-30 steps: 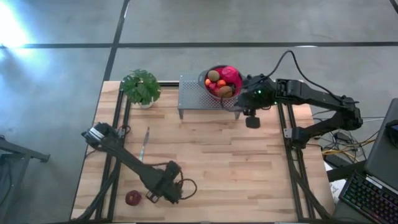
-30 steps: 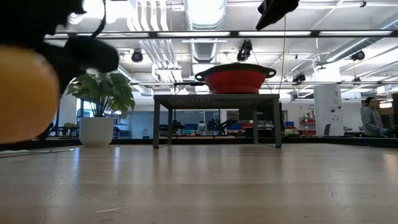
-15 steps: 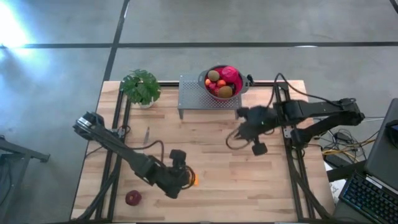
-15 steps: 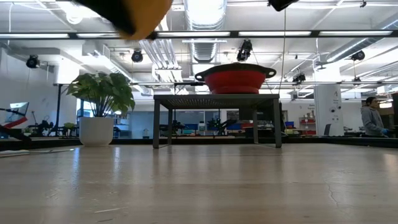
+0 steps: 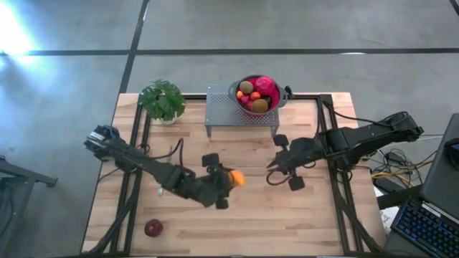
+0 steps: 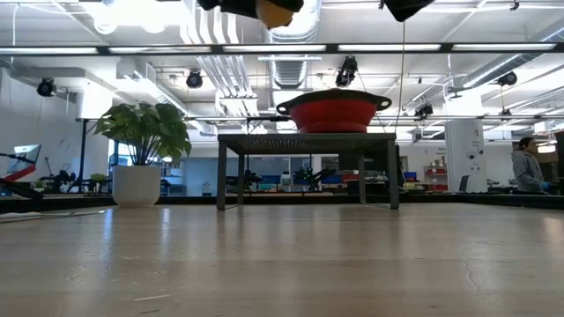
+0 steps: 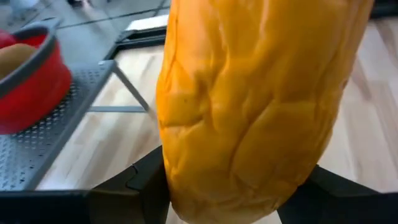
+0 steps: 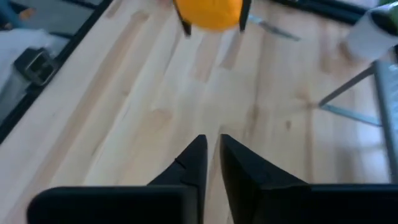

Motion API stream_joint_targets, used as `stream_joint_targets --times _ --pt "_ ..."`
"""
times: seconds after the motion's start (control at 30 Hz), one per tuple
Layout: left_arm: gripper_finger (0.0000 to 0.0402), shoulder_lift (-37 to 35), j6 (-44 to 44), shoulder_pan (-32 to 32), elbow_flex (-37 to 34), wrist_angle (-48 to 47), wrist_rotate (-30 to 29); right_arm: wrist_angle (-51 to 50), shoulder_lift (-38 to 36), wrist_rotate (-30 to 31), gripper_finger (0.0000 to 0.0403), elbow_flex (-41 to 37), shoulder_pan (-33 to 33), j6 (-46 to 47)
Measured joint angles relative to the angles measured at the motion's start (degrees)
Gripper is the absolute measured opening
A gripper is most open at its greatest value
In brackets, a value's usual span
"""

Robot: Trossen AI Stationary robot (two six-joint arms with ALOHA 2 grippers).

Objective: Pick & Place Fruit
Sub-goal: Put the mango into the strainer bowl on the shelf

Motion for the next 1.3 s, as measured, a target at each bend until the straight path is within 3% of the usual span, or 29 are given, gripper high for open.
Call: stream_joint_targets --times 0.37,0.7,1.03,1.3 --pt "0.0226 0.0 -0.5 5.1 0.0 7.1 0.8 6.6 0.0 4.5 0.0183 2.6 0.0 -3.1" --pt "0.0226 0.0 6.5 7.1 0.0 17.6 4.8 14.1 0.1 4.7 0.0304 2.4 0.0 -8.2" --pt "0.0227 0.0 11.1 11.1 0.0 25.0 11.7 22.1 0.1 4.8 0.0346 2.2 0.0 -12.1" --pt "0.0227 0.0 13.4 13.6 0.0 29.8 17.0 27.0 0.1 7.2 0.0331 2.0 -0.1 -15.2"
